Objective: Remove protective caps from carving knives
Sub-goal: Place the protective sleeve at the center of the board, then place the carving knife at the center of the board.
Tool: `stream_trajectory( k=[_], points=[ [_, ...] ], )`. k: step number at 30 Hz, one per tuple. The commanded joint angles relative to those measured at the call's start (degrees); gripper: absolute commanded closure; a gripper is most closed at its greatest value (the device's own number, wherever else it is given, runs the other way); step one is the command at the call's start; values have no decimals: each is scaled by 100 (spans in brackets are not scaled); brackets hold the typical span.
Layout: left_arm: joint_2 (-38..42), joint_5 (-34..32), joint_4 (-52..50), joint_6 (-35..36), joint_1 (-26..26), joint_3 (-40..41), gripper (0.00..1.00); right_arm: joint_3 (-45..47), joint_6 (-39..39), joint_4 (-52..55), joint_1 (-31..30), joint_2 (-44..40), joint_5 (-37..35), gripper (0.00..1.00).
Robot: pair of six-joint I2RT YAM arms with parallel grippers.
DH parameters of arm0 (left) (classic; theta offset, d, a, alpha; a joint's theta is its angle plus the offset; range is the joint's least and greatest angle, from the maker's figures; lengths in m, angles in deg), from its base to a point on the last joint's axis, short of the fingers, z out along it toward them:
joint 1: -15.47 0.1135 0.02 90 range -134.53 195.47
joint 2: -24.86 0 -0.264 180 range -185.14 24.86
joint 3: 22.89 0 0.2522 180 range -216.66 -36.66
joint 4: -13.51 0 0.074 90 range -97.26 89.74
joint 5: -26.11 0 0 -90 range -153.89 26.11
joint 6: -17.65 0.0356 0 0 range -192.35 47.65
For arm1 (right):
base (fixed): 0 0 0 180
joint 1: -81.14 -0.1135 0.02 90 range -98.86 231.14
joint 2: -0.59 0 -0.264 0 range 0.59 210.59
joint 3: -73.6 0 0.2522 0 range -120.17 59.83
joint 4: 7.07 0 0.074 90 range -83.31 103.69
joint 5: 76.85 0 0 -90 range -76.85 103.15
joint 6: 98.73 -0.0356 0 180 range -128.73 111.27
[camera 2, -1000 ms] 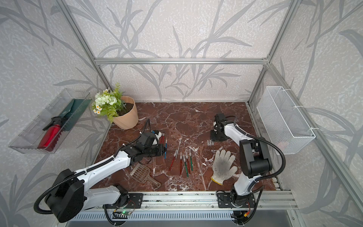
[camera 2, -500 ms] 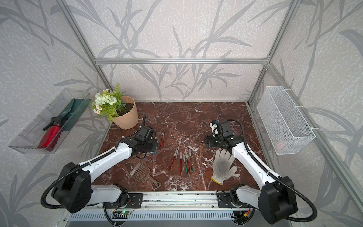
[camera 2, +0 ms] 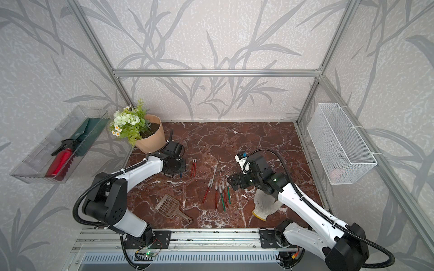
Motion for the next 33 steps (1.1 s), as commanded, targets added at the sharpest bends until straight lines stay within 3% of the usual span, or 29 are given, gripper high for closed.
stream_trajectory(
  k=[1,11,33],
  points=[
    [-233,85,88,288,38,-252,98,97,-101,-293,-162,-184,169,1],
    [-895,474,-4,695,57,-835,97,93,-97,-303,-387,-193,249,1],
    [-1351,687,2,764,53,-943,93,74,-68,-328,-407,-97,269,1]
  ],
)
